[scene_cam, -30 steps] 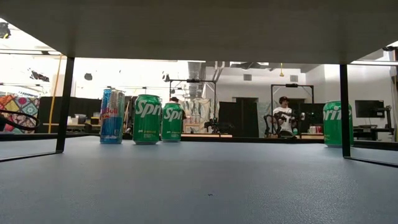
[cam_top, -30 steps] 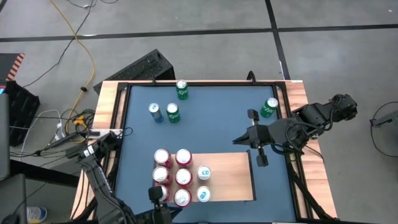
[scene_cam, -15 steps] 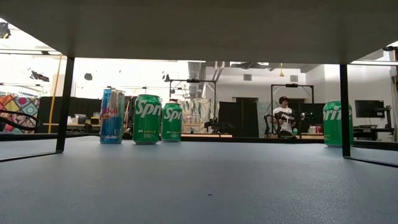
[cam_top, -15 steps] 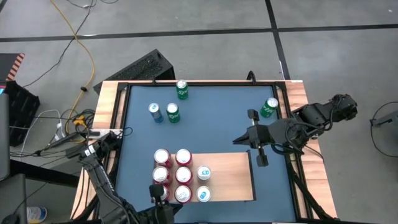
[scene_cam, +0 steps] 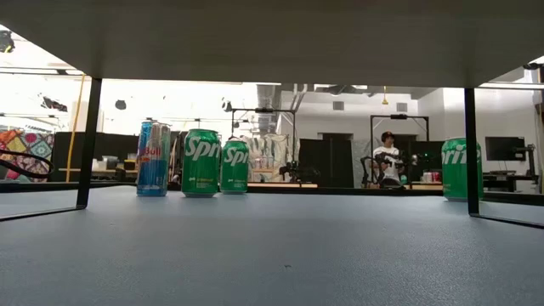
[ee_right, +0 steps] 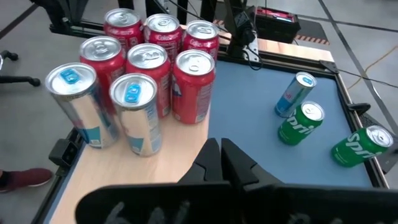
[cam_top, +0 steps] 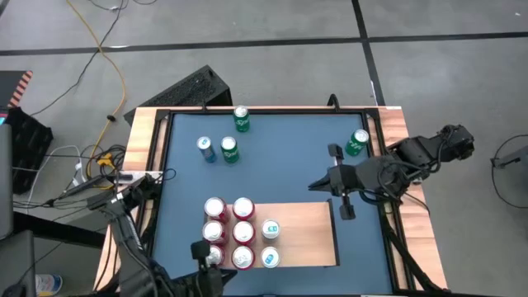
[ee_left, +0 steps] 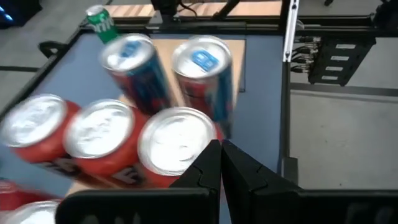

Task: Place canned beverage on shelf
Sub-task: Adjust the blue can on the shelf

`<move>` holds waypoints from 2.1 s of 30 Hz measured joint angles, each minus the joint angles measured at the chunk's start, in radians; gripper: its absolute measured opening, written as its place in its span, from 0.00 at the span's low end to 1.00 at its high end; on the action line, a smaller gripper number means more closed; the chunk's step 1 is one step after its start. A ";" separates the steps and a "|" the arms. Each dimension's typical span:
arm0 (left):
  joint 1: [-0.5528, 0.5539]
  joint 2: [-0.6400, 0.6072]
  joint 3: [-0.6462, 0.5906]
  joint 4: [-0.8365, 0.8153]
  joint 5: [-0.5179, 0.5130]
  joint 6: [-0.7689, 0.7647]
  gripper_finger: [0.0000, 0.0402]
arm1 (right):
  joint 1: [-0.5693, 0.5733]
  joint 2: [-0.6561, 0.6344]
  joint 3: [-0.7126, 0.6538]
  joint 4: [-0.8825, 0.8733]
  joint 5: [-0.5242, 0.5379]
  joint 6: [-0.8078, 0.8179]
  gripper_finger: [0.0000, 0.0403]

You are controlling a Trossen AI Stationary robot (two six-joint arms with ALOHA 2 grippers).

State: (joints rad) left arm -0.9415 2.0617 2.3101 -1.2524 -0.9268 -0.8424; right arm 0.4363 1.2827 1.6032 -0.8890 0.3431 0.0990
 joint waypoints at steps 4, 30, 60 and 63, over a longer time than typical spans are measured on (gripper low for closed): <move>-0.009 -0.039 0.026 -0.060 -0.026 0.006 0.00 | -0.037 0.000 0.000 0.004 0.002 -0.002 0.00; 0.039 -0.479 0.040 -0.227 -0.336 0.354 0.36 | -0.516 0.086 0.000 0.059 -0.087 -0.106 0.60; 0.179 -0.583 0.039 -0.212 -0.283 0.359 0.01 | 0.115 0.302 -0.157 0.259 0.074 0.242 0.00; 0.179 -0.583 0.039 -0.214 -0.270 0.360 0.01 | 0.124 0.310 -0.157 0.263 0.066 0.268 0.00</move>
State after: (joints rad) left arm -0.7620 1.4784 2.3489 -1.4662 -1.1969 -0.4828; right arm 0.5603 1.5925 1.4460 -0.6261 0.4096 0.3667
